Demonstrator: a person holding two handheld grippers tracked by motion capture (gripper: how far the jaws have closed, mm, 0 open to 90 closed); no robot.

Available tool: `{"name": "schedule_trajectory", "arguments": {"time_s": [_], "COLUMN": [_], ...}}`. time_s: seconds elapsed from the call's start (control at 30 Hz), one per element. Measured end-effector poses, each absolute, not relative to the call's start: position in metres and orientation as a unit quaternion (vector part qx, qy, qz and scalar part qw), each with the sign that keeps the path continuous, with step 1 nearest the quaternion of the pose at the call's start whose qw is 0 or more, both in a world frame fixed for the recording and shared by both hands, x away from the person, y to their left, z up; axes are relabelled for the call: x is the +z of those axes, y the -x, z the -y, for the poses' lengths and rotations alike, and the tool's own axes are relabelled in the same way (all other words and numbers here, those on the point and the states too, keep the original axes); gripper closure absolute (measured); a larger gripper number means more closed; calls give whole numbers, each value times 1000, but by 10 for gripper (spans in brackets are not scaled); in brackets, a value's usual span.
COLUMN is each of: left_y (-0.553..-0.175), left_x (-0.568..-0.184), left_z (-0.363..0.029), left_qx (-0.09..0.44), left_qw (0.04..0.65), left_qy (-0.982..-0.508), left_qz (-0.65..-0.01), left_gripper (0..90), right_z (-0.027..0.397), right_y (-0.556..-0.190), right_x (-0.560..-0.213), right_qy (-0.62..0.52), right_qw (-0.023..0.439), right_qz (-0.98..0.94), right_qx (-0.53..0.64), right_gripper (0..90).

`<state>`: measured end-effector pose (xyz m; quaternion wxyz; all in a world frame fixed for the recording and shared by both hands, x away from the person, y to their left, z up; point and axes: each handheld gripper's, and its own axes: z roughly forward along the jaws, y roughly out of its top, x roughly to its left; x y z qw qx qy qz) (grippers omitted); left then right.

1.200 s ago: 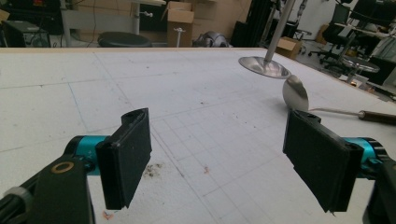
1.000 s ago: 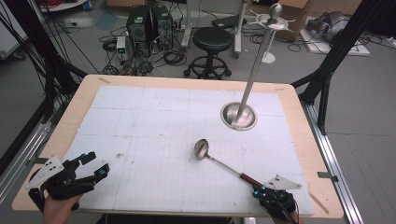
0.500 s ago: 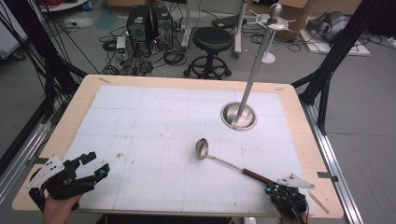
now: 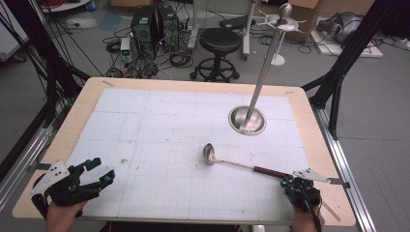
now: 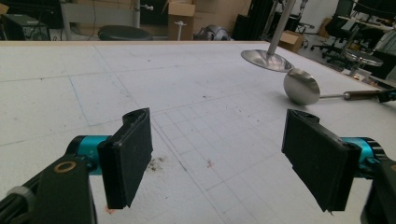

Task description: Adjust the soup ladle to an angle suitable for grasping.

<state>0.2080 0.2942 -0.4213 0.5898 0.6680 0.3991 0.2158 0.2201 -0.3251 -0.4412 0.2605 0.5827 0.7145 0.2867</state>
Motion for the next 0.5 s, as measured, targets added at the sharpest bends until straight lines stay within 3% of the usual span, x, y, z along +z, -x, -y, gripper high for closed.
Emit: {"name": "schedule_trajectory", "arguments": {"time_s": [0.5], "left_y": [-208], "left_x": [-423], "left_z": [-297], "left_qx": [217], "left_qw": [585], "left_qy": [-668], "left_qz": [-405], "left_gripper": [248], "right_z": [330], "right_y": [-265], "right_x": [-445], "right_qy": [-619], "right_qw": [287], "right_qz": [-671], "right_qx": [291], "right_gripper": [890]}}
